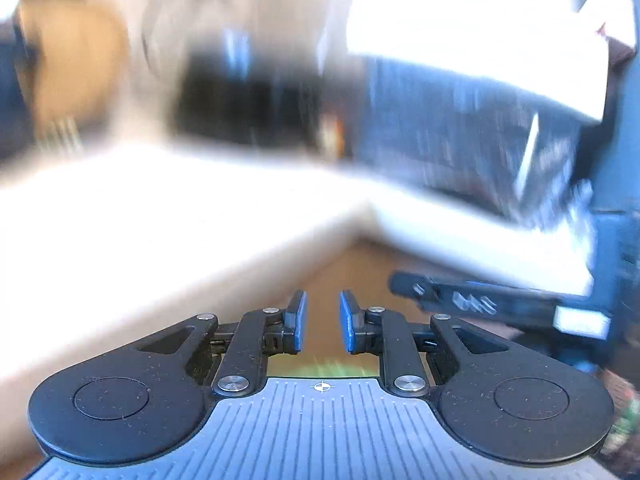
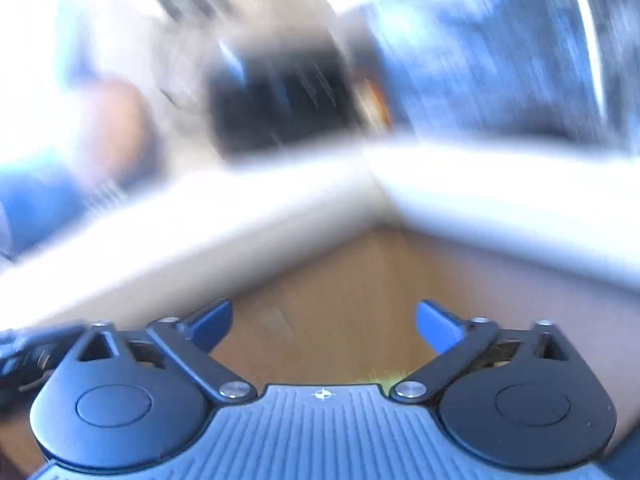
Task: Collect trash
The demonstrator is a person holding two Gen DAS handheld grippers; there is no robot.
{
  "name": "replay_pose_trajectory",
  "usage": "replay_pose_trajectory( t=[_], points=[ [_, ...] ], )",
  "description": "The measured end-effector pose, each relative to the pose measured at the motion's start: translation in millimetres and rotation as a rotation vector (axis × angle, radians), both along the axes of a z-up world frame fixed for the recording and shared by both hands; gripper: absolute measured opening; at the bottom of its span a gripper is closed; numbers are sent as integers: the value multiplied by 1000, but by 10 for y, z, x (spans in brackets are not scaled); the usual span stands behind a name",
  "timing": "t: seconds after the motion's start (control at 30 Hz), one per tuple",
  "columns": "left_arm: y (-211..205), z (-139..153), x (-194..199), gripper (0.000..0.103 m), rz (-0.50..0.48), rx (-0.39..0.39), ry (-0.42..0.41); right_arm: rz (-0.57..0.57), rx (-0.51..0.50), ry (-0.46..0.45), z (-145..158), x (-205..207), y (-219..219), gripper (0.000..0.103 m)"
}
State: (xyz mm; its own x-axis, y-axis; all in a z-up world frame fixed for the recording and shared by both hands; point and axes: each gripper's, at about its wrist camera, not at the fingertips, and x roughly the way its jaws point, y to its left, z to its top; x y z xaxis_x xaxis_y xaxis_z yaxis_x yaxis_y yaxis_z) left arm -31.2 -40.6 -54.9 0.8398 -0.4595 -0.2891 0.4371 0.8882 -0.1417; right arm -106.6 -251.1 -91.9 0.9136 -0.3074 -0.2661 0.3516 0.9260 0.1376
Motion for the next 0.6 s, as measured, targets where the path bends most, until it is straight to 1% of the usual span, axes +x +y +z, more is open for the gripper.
replay_pose_trajectory(
  t=[0.03, 0.07, 0.1, 0.13, 0.17, 0.23, 0.3, 0.33, 0.4, 0.43, 0.47, 0.5, 0.57, 0.6],
  points=[
    [60, 151, -39, 22, 46, 12, -64, 27, -22, -60, 161, -11, 119, 103],
    [114, 284, -62, 22, 89, 28, -119, 59, -28, -101, 308, 7, 221, 103],
    [172, 395, -66, 22, 124, 44, -164, 96, -27, -118, 437, 64, 316, 103],
    [223, 473, -39, 22, 149, 58, -191, 130, -25, -120, 551, 142, 398, 103],
    [277, 569, -4, 22, 172, 76, -195, 158, -22, -117, 657, 225, 472, 103],
    [383, 773, 99, 21, 186, 114, -165, 199, -23, -96, 846, 388, 585, 103],
    [547, 962, 239, 23, 176, 127, -108, 232, -41, -42, 1003, 581, 696, 103],
    [646, 1023, 329, 23, 188, 111, -57, 244, -50, -10, 1045, 677, 752, 103],
    [776, 1039, 504, 20, 241, 48, 90, 254, -53, 37, 1036, 827, 885, 103],
    [790, 999, 536, 18, 262, 43, 163, 261, -39, 55, 1005, 862, 918, 103],
    [787, 931, 564, 18, 275, 60, 214, 257, -16, 71, 947, 882, 945, 103],
    [790, 862, 556, 18, 286, 76, 228, 249, 6, 83, 880, 891, 953, 103],
    [780, 765, 475, 18, 323, 93, 207, 243, 35, 103, 787, 947, 929, 103],
    [782, 747, 459, 18, 335, 105, 192, 237, 31, 112, 756, 945, 942, 103]
  ],
)
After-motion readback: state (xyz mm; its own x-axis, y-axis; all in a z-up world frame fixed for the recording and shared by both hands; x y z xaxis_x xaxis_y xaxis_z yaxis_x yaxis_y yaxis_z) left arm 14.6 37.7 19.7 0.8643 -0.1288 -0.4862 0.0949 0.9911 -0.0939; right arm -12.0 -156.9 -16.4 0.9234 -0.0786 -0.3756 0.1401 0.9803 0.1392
